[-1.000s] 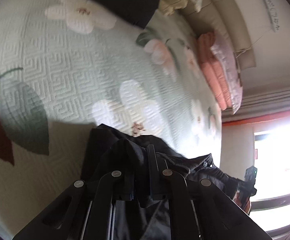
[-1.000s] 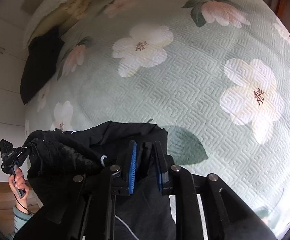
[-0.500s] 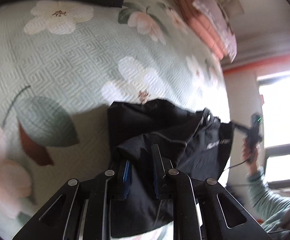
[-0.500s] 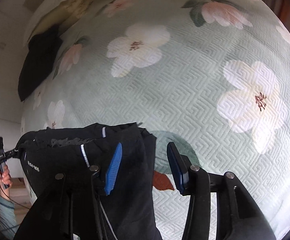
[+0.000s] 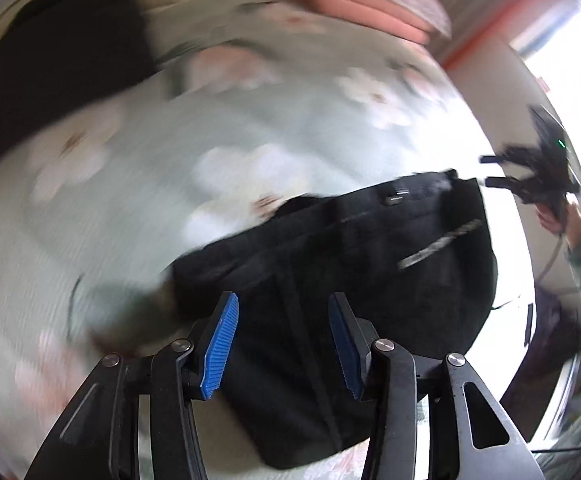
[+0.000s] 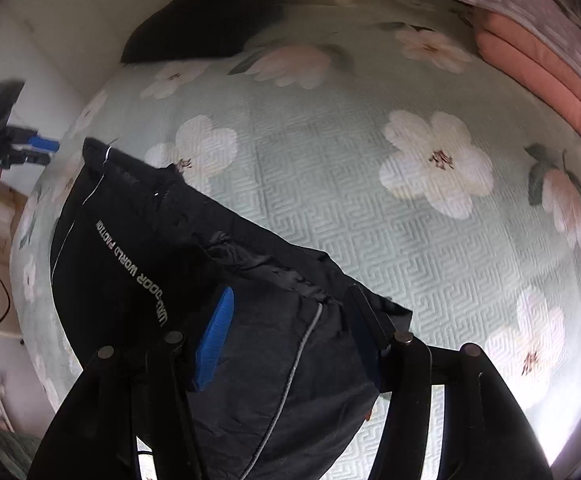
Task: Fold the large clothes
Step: 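Fold the held hem over toward the collar with both tools and release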
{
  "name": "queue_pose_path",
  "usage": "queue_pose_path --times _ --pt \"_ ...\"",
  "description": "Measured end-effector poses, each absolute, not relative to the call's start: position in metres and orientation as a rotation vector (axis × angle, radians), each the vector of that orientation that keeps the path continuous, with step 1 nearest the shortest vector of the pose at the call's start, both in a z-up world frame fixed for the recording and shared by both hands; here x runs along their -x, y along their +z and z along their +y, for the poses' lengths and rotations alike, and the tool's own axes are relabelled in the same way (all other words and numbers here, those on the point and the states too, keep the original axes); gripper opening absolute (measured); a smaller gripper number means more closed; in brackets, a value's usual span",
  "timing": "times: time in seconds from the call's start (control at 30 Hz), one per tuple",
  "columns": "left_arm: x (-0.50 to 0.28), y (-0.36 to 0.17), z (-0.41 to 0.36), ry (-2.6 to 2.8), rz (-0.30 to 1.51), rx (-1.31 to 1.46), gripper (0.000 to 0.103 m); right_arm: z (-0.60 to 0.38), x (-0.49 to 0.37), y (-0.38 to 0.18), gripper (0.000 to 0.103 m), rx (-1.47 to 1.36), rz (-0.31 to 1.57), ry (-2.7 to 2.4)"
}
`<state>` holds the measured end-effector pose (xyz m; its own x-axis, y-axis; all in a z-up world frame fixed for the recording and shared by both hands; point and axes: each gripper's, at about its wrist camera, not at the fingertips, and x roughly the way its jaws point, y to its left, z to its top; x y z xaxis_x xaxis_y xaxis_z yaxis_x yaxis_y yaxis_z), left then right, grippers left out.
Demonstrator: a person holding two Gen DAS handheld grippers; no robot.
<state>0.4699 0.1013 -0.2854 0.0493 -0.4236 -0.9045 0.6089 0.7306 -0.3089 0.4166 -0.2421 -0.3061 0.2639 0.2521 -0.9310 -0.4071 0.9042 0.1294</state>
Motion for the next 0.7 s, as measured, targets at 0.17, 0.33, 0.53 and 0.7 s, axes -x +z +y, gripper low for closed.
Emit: queue_pose_path --times 0.17,0.33,0.53,0.7 --pt "-0.481 -0.302 0.005 -1.023 1.268 -0.339 0.054 -0.215 -0.440 -0.323 0.065 0.213 1.280 0.605" --pt "-0.491 -0.350 -0.033 -1.208 1.487 -0.373 0.054 -0.200 -0.443 -0.353 0.065 0.185 1.379 0.794" --pt "-0.482 -0.365 -0.024 -1.211 1.501 -0.413 0.035 -0.191 -0.403 -0.368 0.023 0.304 1.331 0.787" --pt "-0.465 -0.342 -0.029 -1.192 1.325 -0.431 0.014 -0.200 -0.378 -0.340 0.015 0.345 1.198 0.649"
